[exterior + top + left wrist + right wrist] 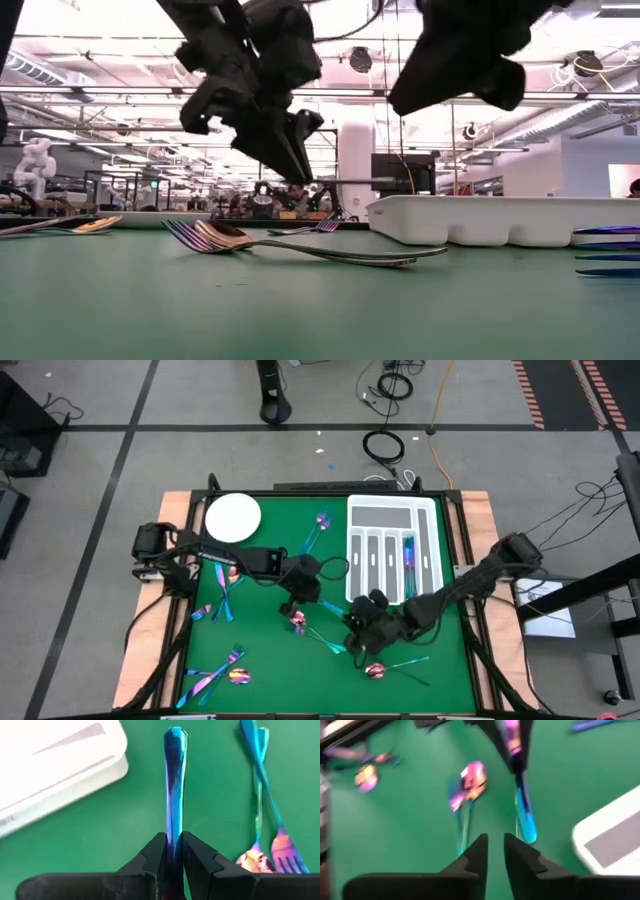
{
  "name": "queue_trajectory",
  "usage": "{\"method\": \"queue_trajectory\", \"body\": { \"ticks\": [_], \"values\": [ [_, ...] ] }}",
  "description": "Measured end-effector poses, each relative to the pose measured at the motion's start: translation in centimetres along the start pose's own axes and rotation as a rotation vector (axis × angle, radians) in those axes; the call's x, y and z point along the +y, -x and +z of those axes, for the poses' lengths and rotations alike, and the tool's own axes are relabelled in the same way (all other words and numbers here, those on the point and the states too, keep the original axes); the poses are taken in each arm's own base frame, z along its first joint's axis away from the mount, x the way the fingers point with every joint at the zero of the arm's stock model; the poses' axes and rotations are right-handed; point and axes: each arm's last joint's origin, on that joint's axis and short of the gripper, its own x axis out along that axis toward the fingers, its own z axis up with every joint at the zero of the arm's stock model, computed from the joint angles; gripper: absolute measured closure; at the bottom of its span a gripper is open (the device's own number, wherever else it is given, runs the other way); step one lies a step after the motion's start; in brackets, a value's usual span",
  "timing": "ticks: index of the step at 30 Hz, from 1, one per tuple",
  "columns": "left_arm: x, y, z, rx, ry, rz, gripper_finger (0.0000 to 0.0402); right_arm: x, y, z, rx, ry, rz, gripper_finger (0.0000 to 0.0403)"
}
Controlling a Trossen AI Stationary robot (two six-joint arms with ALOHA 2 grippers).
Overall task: Sort silverware
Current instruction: Put the blue knife into the white cutlery tray
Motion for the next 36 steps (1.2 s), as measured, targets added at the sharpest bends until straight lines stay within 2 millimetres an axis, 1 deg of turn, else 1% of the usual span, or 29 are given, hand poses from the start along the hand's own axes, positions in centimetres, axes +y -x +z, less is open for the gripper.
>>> {"method": "queue_trajectory", "body": {
  "ticks": [3,8,11,14,18,24,30,36],
  "values": [
    [-1.1,0.0,0.7,0.023,-0.048,0.044,0.0344,-0.4,0.2,1.6,0.033,0.009,0.073,0.0312],
    [-2.9,-0.3,1.3,0.074,-0.126,0.098,0.0343,-1.5,0.4,3.7,0.052,-0.023,0.119,0.0261],
    [-3.7,-0.5,1.7,0.089,-0.157,0.124,0.0344,-2.1,0.1,4.4,0.065,-0.039,0.123,0.0239],
    [-4.3,-0.2,2.1,0.092,-0.194,0.15,0.0344,-2.4,-0.2,4.5,0.081,-0.039,0.114,0.0226],
    [-4.7,0.7,3.1,0.066,-0.218,0.185,0.0344,-2.4,-0.3,4.5,0.08,-0.004,0.115,0.0223],
    [-5.0,2.5,5.1,-0.005,-0.236,0.215,0.0344,-2.4,-0.3,4.5,0.079,-0.003,0.118,0.0231],
    [-5.9,2.6,6.0,-0.019,-0.331,0.226,0.0344,-1.9,-0.2,4.8,0.082,-0.028,0.189,0.0234],
    [-6.2,2.7,6.3,-0.019,-0.36,0.272,0.0344,-2.1,-0.3,4.9,0.105,-0.052,0.197,0.0234]
  ]
}}
